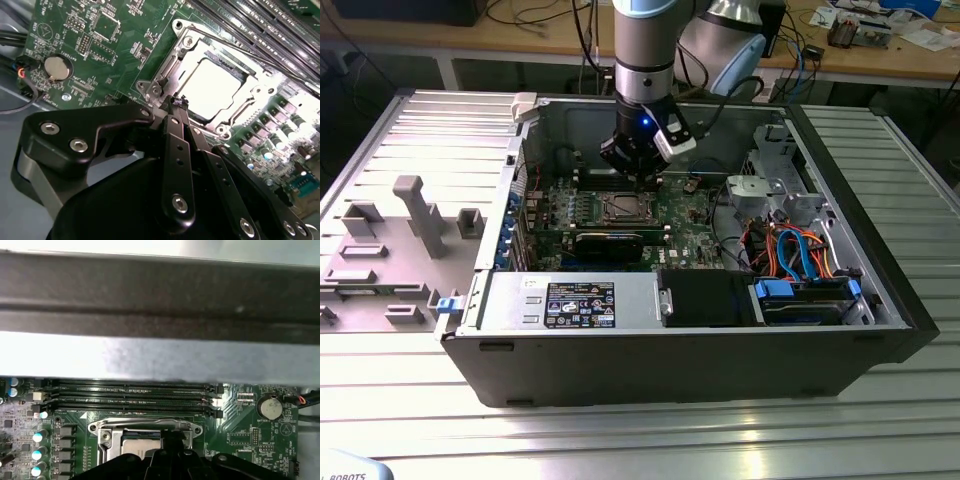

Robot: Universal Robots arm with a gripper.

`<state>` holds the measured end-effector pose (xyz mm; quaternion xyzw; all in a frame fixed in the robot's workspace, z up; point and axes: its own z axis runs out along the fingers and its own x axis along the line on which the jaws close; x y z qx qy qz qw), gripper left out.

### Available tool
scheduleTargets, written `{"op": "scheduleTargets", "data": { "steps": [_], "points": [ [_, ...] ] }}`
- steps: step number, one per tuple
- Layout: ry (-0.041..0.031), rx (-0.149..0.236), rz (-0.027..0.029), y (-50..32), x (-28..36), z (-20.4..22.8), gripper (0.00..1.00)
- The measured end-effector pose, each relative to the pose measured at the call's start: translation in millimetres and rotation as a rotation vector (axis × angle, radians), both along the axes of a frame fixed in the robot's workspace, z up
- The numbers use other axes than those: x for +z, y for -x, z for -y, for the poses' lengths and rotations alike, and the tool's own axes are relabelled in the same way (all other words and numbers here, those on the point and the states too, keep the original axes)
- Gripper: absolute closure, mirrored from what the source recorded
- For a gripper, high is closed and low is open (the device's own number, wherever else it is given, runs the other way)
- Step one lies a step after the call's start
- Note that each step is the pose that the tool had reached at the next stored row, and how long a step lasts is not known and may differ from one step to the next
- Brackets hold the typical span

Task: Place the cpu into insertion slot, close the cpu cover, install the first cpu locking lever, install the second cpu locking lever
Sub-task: 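Install the second cpu locking lever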

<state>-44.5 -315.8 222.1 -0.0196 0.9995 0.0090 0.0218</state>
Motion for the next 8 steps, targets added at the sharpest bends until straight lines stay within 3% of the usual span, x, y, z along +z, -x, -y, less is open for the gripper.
{"op": "scheduleTargets", "data": {
  "steps": [4,8],
  "points": [
    [0.0013,0.0,0.0,0.0,2.2,3.8,0.89],
    [0.0013,0.0,0.0001,0.0,2.2,4.4,0.89]
  ]
}}
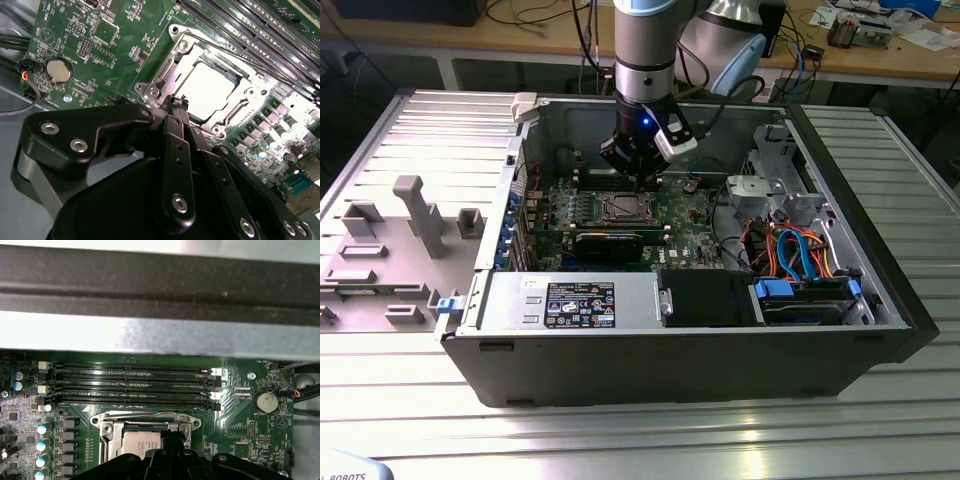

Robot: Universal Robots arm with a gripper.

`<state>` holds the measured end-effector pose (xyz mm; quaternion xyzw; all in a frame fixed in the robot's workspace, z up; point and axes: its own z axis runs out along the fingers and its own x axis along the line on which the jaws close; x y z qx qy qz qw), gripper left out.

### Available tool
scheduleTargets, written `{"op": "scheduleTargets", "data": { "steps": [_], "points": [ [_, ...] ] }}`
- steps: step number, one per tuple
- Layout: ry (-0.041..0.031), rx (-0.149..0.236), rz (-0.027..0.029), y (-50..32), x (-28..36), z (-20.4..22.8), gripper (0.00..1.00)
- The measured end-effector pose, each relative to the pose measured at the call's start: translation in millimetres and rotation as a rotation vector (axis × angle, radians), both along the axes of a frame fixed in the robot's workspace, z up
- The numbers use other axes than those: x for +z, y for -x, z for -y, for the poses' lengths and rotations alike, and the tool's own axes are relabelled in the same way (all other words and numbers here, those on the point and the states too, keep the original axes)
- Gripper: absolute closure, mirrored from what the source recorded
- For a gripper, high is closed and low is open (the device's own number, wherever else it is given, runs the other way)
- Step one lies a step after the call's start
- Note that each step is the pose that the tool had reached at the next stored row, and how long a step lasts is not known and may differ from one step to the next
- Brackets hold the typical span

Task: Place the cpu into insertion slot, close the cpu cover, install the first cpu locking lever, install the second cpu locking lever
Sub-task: 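Install the second cpu locking lever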

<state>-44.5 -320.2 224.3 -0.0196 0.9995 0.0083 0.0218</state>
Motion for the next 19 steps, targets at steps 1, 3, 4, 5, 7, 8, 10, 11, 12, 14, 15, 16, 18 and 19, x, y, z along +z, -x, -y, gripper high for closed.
{"op": "scheduleTargets", "data": {
  "steps": [1,3,4,5,7,8,10,11,12,14,15,16,18,19],
  "points": [
    [0.0,0.0,0.0,0.0,0.0,0.1,0.89],
    [0.0,0.0,0.0,0.0,0.0,0.1,0.89],
    [0.0,0.0,0.0,0.0,0.0,0.1,0.89],
    [0.0,0.0,0.0,0.0,0.0,0.1,0.89],
    [-0.0001,0.0,0.0,0.0,0.0,0.1,0.89],
    [0.0,0.0,0.0,0.0,0.0,0.4,0.89],
    [0.0,0.0,0.0,0.0,0.0,0.7,0.89],
    [0.0,0.0,0.0,0.0,0.0,0.8,0.89],
    [0.0,0.0,0.0,0.0,0.0,0.8,0.89],
    [0.0,0.0,0.0,0.0,0.0,0.8,0.89],
    [0.0,0.0,0.0,0.0,0.0,0.8,0.89],
    [0.0,0.0,0.0,0.0,0.0,0.8,0.89],
    [0.0,0.0,0.0,0.0,0.0,1.0,0.89],
    [0.0001,0.0,-0.0001,0.0,0.1,1.8,0.89]
  ]
}}
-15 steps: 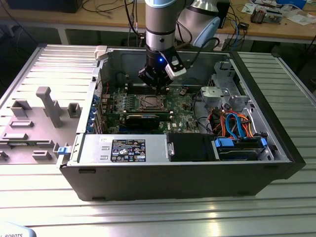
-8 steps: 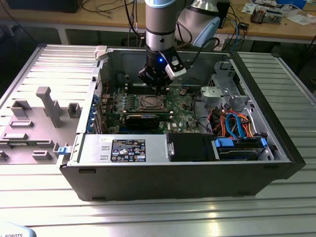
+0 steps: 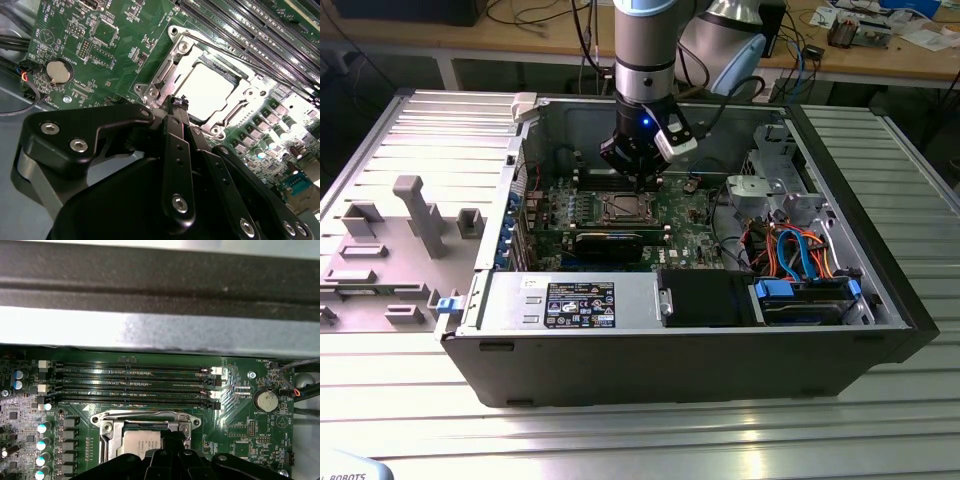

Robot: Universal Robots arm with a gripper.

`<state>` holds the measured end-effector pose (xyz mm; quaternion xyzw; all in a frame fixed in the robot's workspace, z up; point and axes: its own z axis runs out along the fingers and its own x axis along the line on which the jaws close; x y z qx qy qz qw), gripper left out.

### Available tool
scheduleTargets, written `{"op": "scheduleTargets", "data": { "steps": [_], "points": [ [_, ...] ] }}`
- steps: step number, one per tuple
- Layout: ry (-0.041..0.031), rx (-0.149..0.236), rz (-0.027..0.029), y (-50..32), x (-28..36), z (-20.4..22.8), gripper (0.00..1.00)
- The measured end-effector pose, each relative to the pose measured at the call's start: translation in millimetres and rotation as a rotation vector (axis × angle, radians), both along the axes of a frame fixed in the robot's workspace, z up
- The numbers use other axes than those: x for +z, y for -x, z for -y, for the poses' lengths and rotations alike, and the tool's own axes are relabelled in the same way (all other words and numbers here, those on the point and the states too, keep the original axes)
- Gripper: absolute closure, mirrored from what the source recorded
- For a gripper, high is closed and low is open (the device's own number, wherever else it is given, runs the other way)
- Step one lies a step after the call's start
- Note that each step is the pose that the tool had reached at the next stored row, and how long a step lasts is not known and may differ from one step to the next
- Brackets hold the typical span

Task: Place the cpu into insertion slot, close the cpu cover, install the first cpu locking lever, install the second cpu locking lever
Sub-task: 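Install the second cpu locking lever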

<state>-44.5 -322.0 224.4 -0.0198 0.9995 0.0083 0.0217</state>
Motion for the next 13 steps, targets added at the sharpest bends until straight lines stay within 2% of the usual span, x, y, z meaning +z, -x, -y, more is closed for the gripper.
{"op": "scheduleTargets", "data": {
  "steps": [5,9,12,13],
  "points": [
    [0.0,0.0,0.0,0.0,0.4,6.3,0.89],
    [0.004,0.0,0.0002,0.0,8.7,6.5,0.89],
    [0.0047,0.0,0.0001,0.0,16.2,6.4,0.89],
    [0.0047,0.0,0.0002,0.0,16.8,6.4,0.89]
  ]
}}
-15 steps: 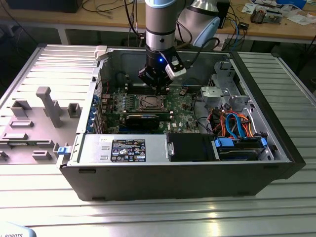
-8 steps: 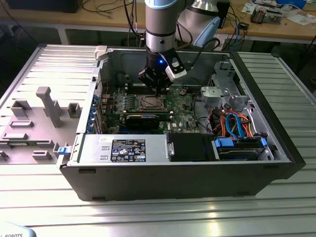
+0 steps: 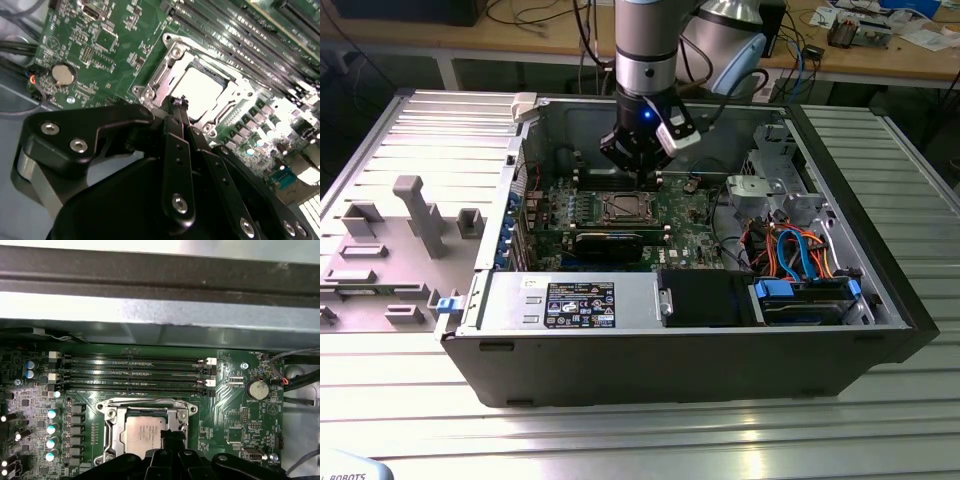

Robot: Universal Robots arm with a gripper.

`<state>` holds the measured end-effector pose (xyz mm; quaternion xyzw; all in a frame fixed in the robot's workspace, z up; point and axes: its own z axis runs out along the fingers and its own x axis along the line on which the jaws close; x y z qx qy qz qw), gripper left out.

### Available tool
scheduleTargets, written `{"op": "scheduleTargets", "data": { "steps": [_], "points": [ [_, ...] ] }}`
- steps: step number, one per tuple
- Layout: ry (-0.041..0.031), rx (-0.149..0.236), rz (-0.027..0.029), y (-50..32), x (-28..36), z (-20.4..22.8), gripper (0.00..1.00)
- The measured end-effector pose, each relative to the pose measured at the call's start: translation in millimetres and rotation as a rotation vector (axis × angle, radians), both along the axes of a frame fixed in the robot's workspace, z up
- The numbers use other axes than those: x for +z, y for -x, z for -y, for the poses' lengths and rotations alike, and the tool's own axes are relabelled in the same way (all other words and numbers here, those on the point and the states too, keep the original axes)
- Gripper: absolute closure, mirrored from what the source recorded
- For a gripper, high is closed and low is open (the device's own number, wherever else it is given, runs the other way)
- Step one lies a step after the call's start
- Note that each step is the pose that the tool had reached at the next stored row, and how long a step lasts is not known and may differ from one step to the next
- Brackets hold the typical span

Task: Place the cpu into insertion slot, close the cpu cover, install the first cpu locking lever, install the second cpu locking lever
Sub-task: 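Install the second cpu locking lever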

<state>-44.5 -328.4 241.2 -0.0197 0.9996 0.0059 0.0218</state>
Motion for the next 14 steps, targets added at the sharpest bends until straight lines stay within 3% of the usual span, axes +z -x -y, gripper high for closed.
{"op": "scheduleTargets", "data": {
  "steps": [3,14],
  "points": [
    [0.0002,0.0,-0.0001,0.1,0.1,0.3,0.89],
    [0.0001,0.0,0.0,0.0,-0.1,8.2,0.89]
  ]
}}
